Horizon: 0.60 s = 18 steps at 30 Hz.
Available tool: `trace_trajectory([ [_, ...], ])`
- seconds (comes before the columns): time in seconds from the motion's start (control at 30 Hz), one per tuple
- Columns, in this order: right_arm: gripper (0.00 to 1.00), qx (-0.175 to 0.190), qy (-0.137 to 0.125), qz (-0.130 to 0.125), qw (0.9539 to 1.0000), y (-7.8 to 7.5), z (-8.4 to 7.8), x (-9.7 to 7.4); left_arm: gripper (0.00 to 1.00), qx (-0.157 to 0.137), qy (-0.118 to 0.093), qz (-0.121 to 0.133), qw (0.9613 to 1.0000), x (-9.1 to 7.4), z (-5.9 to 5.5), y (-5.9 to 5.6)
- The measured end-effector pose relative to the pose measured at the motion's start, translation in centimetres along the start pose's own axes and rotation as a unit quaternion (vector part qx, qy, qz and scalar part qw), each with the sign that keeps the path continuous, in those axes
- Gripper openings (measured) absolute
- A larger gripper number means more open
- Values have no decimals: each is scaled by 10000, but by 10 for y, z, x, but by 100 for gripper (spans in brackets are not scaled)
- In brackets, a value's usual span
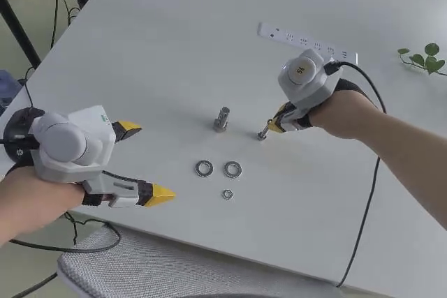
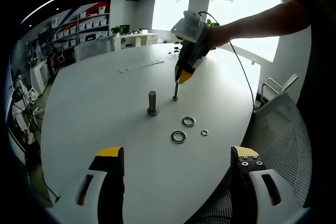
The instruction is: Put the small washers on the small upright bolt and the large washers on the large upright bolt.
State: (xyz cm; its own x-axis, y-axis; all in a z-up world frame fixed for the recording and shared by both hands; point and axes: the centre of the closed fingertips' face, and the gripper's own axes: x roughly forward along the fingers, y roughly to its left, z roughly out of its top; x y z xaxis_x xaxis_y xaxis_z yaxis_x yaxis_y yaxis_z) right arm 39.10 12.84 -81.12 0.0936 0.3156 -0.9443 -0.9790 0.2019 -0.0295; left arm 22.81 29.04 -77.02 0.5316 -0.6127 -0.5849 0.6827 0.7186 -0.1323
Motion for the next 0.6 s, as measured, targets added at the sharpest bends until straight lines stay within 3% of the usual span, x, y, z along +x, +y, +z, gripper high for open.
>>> trace_trajectory([
  [0.33,13,-126,131,7,9998,-3,-3,10,82,-81,42,-27,10000,1,-5,0],
  [0.6,13,-248,209,7,9995,4,-2,11,82,-39,40,-24,10000,2,-3,2],
])
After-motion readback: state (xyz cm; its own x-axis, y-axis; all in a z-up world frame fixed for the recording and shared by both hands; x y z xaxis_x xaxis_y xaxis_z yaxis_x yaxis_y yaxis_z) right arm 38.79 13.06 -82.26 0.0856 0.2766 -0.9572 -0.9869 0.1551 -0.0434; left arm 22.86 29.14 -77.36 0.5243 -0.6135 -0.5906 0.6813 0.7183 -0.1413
